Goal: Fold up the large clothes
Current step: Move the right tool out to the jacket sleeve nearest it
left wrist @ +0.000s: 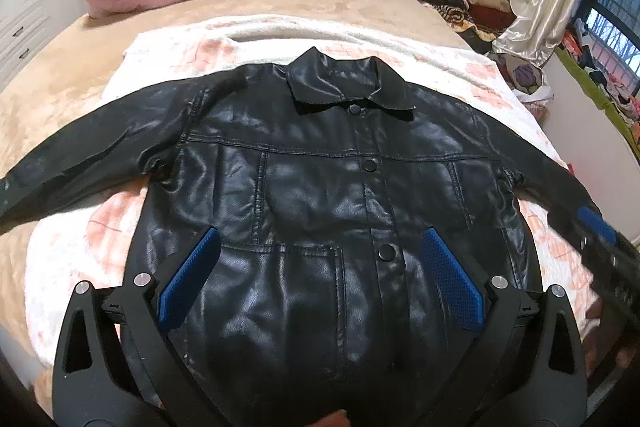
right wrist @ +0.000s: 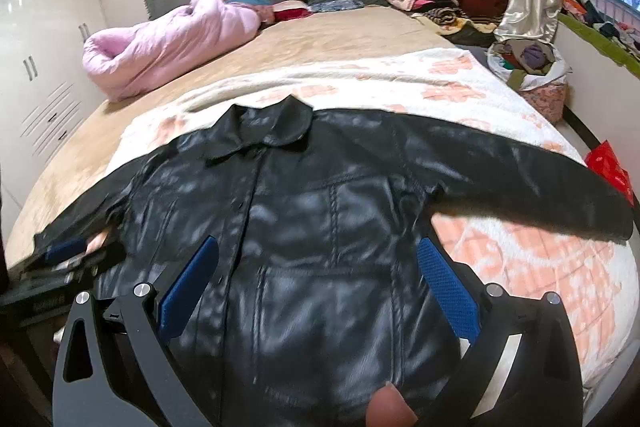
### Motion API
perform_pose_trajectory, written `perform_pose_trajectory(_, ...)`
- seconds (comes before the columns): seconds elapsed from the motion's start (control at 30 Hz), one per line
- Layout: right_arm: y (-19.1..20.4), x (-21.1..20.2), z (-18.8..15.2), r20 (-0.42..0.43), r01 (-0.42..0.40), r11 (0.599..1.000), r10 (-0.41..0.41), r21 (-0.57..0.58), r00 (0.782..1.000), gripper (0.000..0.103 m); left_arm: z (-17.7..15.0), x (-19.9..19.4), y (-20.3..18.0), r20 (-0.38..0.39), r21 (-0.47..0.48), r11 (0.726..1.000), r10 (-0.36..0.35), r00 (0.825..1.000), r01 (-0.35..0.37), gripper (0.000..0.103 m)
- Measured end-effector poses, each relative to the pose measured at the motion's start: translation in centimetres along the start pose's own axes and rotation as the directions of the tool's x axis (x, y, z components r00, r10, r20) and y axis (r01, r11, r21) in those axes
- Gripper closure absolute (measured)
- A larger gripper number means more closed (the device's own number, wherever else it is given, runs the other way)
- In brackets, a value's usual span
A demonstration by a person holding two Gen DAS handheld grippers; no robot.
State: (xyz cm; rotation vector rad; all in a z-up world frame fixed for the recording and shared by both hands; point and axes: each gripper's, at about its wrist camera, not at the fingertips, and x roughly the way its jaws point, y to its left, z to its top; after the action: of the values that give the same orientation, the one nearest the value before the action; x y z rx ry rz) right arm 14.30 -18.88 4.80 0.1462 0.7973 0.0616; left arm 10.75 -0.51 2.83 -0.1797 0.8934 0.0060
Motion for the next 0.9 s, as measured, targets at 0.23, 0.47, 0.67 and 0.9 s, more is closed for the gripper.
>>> perform_pose_trajectory(0.23, -1.3, 2.3, 3.9, 0.013, 0.022, 0.999, -0.022, 0.042, 1.0, 0.004, 1.8, 1.4, -0.9, -0.012, -0.001, 1.0, -0.022, 1.0, 0.022, 0.009)
perform_pose_trajectory(0.47, -4.3, 3.8, 6.5, 0.059, 0.073, 0.993, -0.079, 0.097, 0.995, 0.004, 4.2, 2.9, -3.3, 0.011, 0.014, 0.999, -0.031, 0.999, 0.031, 0.009)
perform_pose_trajectory(0.67, -8.7, 5.7, 6.0, 0.038, 0.118, 0.973, -0.128, 0.196, 0.991, 0.004, 5.3, 4.7, -5.7, 0.046, 0.048, 0.998, -0.037, 0.998, 0.035, 0.009)
perform_pose_trajectory(0.9, -14.3, 6.8, 5.4, 0.022, 0.214, 0.936, -0.229, 0.28, 0.973, 0.004, 5.9, 7.8, -8.7, 0.024, 0.087, 0.995, -0.044, 0.999, 0.042, 0.009)
